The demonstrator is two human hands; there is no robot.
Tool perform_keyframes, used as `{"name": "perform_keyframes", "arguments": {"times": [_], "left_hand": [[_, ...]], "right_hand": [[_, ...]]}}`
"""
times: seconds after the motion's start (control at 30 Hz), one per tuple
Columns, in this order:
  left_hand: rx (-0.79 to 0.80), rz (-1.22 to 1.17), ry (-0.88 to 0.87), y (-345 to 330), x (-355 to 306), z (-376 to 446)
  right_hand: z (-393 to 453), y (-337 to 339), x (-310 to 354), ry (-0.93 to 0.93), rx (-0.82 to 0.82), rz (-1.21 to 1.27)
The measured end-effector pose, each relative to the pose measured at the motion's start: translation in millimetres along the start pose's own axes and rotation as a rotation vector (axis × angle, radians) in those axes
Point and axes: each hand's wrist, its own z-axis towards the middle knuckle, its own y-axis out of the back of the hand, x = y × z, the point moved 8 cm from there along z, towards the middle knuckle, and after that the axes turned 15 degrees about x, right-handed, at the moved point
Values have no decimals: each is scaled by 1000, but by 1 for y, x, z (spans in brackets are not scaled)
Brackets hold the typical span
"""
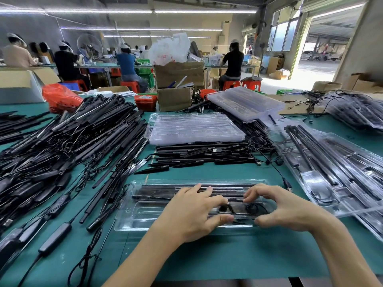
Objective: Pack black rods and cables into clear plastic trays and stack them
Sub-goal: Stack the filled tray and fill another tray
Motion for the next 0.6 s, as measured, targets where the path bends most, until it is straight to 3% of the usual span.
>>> {"name": "perform_keyframes", "arguments": {"times": [0.23,0.4,0.6], "left_hand": [[1,26,-5,-3,0,1],[-12,41,-1,-2,-1,1],[11,4,-1,0,-1,1]], "right_hand": [[-6,-8,7,-46,-31,-129],[-17,-6,29,38,-185,-301],[-19,-6,31,22,-173,-247]]}}
